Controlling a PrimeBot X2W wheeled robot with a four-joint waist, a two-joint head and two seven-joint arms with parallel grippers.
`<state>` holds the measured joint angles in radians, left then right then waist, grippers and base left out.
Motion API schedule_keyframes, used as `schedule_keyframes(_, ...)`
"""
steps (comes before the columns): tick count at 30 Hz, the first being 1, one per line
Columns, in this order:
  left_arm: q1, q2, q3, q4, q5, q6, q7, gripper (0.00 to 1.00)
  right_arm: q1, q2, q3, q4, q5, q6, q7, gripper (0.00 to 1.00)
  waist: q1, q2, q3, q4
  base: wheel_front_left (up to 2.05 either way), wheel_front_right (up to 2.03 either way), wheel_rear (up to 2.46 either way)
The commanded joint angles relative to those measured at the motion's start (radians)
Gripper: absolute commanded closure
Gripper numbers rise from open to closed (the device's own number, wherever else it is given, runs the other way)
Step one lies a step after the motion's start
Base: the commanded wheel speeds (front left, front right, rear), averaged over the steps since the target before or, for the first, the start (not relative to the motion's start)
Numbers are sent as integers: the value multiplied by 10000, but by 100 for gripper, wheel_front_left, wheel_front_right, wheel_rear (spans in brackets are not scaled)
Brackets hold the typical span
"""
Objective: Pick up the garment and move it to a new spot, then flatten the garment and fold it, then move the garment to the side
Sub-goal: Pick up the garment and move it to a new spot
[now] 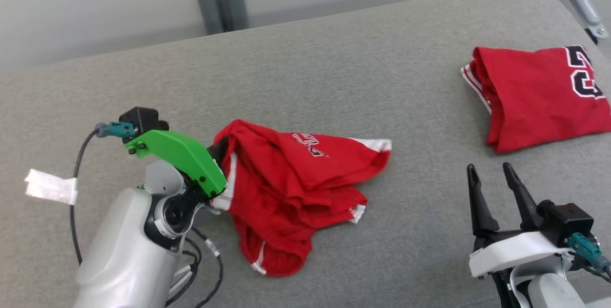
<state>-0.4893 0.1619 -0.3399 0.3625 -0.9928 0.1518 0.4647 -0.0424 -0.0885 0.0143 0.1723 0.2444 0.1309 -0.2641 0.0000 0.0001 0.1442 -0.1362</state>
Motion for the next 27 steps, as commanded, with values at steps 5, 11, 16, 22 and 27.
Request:
schedule_keyframes(5,-853,3,-317,2431,1065,-559,-1680,100,18,-110,-94,75,-33,-4,0,0,0,-1,31,-447,0,0,0)
schedule_keyframes(11,-1367,-183,-848,3948,2110,-958,-3649,0,188,-159,-244,84,-132,-4,0,0,0,-1,-255,-181,0,0,0)
schedule_keyframes(16,-845,-34,-1253,3822,3008,-1025,-5662,0,479,-237,-406,-30,-234,-4,0,0,0,-1,-722,202,0,0,0)
schedule_keyframes(22,666,87,-877,2704,2813,-957,-6948,0,794,-532,-537,-267,-396,-4,0,0,0,-1,-1149,780,0,0,0)
schedule_keyframes(27,2419,326,-298,1153,3197,-339,-7287,0,965,-845,-576,-480,-474,-4,0,0,0,-1,-1467,1241,0,0,0)
